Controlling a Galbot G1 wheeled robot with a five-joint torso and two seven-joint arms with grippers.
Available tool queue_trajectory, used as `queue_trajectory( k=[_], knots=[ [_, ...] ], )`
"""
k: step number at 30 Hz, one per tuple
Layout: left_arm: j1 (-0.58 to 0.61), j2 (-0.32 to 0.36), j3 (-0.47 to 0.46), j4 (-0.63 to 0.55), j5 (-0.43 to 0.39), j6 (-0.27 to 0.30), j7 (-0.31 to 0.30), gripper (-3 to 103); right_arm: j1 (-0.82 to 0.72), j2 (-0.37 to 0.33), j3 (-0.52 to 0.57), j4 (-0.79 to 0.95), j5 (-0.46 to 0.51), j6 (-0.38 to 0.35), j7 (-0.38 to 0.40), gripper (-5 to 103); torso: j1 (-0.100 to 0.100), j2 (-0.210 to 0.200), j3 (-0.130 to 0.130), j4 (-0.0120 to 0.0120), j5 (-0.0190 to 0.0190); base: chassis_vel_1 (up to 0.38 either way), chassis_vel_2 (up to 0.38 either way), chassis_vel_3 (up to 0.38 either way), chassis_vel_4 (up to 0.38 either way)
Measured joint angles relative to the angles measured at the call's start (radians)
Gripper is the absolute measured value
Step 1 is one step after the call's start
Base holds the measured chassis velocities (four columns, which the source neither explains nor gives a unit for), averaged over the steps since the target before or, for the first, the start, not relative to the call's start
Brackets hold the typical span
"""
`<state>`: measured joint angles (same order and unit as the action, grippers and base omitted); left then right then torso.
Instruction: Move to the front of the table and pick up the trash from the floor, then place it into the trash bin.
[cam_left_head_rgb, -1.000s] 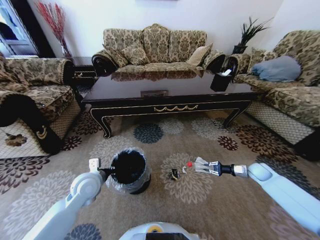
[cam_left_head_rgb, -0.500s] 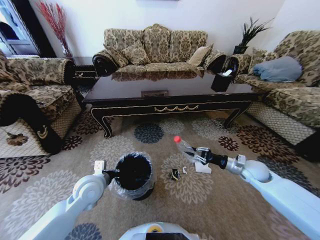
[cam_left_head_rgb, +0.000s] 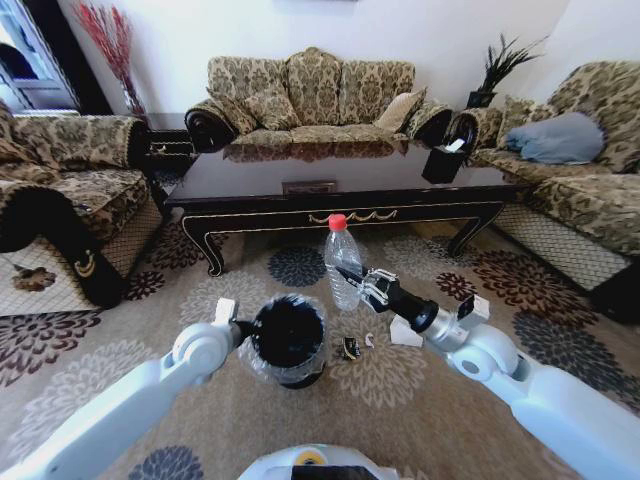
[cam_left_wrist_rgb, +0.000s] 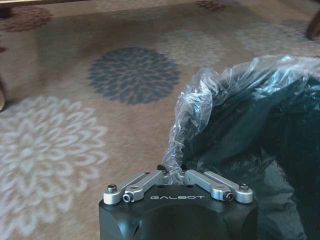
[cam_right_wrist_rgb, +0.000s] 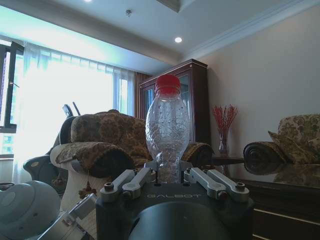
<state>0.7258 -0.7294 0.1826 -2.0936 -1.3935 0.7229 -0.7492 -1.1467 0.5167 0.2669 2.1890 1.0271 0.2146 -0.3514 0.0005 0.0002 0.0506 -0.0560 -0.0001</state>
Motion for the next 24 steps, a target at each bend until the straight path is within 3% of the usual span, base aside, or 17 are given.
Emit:
queue_trajectory(
  k=[3, 12, 18, 24],
  knots=[
    [-0.079, -0.034, 0.097, 0.037, -0.009, -0.004, 0.003, 2, -0.004, 0.009, -0.003, -0.013, -0.008, 0.002, 0.01, 19, 0.0, 0.0, 0.0, 0.0, 0.0001, 0.0, 0.0, 0.0, 0.0],
    [-0.179, -0.114, 0.225, 0.072, -0.058, -0.008, -0.029, 2, -0.01, 0.054, -0.033, -0.072, -0.02, 0.006, 0.028, 19, 0.0, 0.0, 0.0, -0.0001, 0.0003, 0.0, 0.0, 0.0, 0.0],
    [-0.185, -0.145, 0.235, 0.082, -0.079, -0.003, -0.049, 2, -0.031, 0.073, -0.043, -0.083, -0.035, 0.008, 0.018, 19, 0.0, 0.0, 0.0, 0.0002, -0.0001, 0.0, 0.0, 0.0, 0.0],
    [-0.197, -0.124, 0.212, 0.082, -0.077, 0.001, -0.046, 2, -0.044, 0.09, -0.03, -0.063, -0.06, -0.002, -0.015, 16, 0.0, 0.0, 0.0, 0.0005, 0.0003, 0.0, 0.0, 0.0, 0.0]
  ],
)
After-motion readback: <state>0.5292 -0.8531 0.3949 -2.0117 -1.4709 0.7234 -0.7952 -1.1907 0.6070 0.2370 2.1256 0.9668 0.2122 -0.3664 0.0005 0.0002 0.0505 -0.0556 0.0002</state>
